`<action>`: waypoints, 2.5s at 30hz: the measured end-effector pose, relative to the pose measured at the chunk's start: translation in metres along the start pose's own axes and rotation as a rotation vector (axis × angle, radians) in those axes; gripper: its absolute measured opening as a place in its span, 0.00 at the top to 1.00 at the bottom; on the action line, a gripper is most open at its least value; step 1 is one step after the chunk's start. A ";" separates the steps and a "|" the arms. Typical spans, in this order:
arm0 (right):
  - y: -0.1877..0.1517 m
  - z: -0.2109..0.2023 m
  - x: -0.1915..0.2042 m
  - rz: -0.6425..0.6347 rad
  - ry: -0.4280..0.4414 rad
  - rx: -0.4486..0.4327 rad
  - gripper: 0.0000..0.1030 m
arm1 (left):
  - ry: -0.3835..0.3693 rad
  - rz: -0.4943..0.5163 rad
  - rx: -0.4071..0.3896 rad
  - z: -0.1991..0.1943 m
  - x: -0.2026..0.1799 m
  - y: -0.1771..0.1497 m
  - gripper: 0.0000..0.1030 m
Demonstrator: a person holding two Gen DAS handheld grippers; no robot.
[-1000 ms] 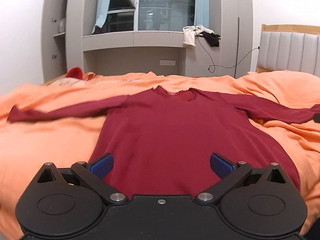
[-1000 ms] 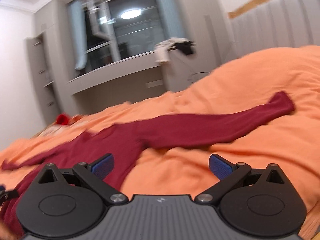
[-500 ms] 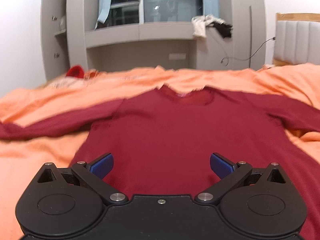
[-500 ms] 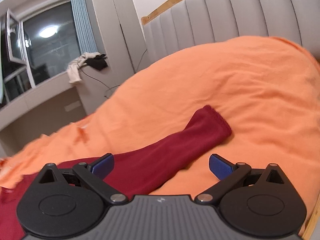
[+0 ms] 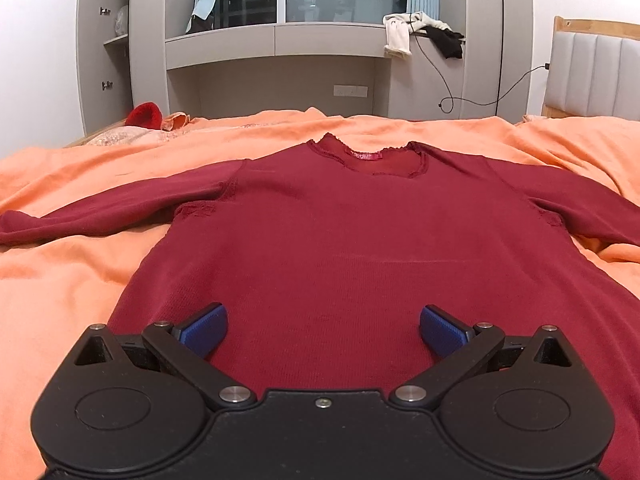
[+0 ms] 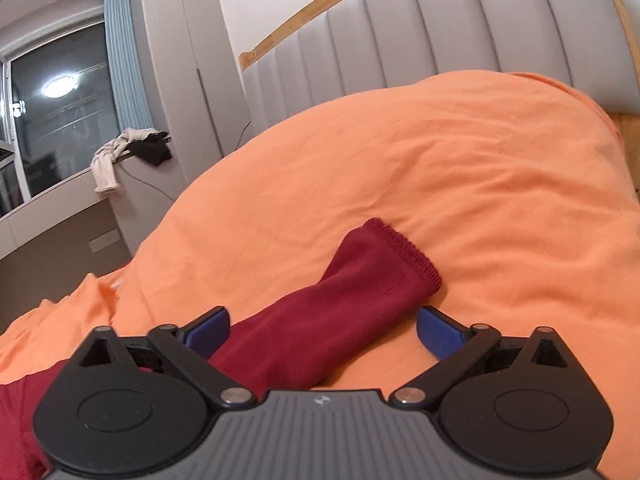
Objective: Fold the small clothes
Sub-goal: 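Grasp the cuff of a dark red sleeve with the right gripper, then lift the sleeve and fold it across the top's body, then release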
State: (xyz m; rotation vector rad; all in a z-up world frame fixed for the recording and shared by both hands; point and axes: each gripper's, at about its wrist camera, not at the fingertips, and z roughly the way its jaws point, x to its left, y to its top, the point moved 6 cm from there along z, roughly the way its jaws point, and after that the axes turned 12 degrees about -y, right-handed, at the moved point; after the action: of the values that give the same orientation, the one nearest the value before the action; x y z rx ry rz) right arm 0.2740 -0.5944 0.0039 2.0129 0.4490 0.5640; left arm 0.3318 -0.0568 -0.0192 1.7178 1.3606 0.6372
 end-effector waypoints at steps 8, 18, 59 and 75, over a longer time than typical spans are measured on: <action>0.007 0.010 -0.011 0.092 -0.024 0.005 0.59 | -0.005 -0.007 -0.003 -0.001 0.002 -0.001 0.00; 0.020 -0.016 0.011 0.059 0.092 -0.090 0.94 | 0.006 -0.037 -0.056 -0.012 0.009 0.010 0.00; -0.253 -0.345 0.309 -1.329 1.048 -0.425 0.93 | 0.224 -0.454 -0.213 -0.077 0.145 0.046 0.01; -0.183 -0.300 0.211 -1.217 1.042 -0.344 0.23 | 0.054 -0.357 -0.129 -0.043 0.108 0.039 0.00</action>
State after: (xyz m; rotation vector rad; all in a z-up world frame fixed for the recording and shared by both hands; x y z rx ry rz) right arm 0.2653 -0.1847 0.0151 0.6844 1.8463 0.7477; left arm 0.3489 0.0566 0.0247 1.3206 1.5795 0.5565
